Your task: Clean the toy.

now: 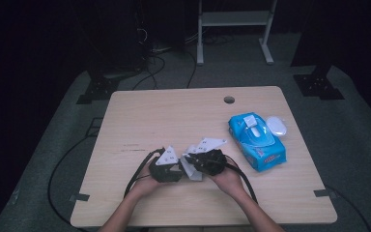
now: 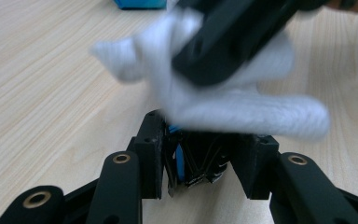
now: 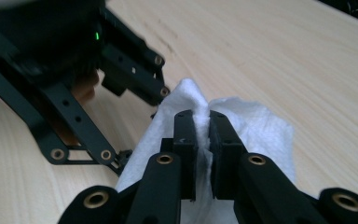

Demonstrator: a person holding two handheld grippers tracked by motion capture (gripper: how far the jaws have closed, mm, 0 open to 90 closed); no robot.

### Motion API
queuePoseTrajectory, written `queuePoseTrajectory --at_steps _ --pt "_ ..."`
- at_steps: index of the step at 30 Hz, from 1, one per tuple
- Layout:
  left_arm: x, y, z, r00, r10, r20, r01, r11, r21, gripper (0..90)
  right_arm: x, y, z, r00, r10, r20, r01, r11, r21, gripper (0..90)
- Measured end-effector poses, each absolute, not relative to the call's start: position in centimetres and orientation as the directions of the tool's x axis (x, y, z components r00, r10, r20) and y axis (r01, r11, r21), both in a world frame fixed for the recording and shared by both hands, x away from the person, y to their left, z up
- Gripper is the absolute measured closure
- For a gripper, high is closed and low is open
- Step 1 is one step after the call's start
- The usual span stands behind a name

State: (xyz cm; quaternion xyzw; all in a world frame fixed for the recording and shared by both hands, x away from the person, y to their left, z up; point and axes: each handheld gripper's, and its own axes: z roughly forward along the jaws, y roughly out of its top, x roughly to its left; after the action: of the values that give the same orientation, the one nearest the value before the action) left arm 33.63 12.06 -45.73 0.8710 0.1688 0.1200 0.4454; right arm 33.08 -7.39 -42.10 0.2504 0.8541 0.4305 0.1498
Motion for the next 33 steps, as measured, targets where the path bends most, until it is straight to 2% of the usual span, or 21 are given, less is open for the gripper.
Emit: queuePoseTrajectory --at_steps 5,8,13,16,22,26,31,33 --pt "33.6 12.0 -45.7 0.915 0.399 0.062 0.183 -0.547 0.817 58.2 33.4 -9.0 -42.1 -0.788 0.610 -0.083 0.309 0.509 0.803 82.3" --pt "33.6 12.0 -45.7 0.915 0.398 0.063 0.183 -0.548 0.816 58.2 33.8 -9.8 -42.0 -0.779 0.624 -0.053 0.336 0.488 0.806 82.3" --pt "33.6 11.9 -45.7 0.914 0.399 0.068 0.182 -0.553 0.813 58.3 33.3 -7.5 -41.9 -0.831 0.557 -0.012 0.309 0.479 0.822 82.3" --pt "33.6 12.0 -45.6 0.914 0.400 0.064 0.185 -0.552 0.813 58.4 33.3 -6.3 -42.2 -0.841 0.540 -0.037 0.291 0.509 0.810 82.3" --pt "33.6 12.0 -45.6 0.916 0.395 0.069 0.177 -0.553 0.814 58.5 33.8 -9.4 -42.0 -0.793 0.603 -0.085 0.315 0.525 0.790 82.3" --pt "33.7 11.9 -45.6 0.916 0.393 0.078 0.172 -0.562 0.809 58.5 34.3 -11.6 -41.9 -0.756 0.649 -0.079 0.347 0.500 0.793 82.3" --pt "33.7 11.8 -45.7 0.914 0.400 0.068 0.180 -0.551 0.815 58.4 33.8 -11.1 -42.1 -0.788 0.613 -0.048 0.333 0.490 0.805 82.3" --pt "33.7 11.8 -45.7 0.914 0.399 0.068 0.180 -0.550 0.815 58.5 33.4 -10.6 -42.2 -0.795 0.601 -0.082 0.308 0.516 0.800 82.2"
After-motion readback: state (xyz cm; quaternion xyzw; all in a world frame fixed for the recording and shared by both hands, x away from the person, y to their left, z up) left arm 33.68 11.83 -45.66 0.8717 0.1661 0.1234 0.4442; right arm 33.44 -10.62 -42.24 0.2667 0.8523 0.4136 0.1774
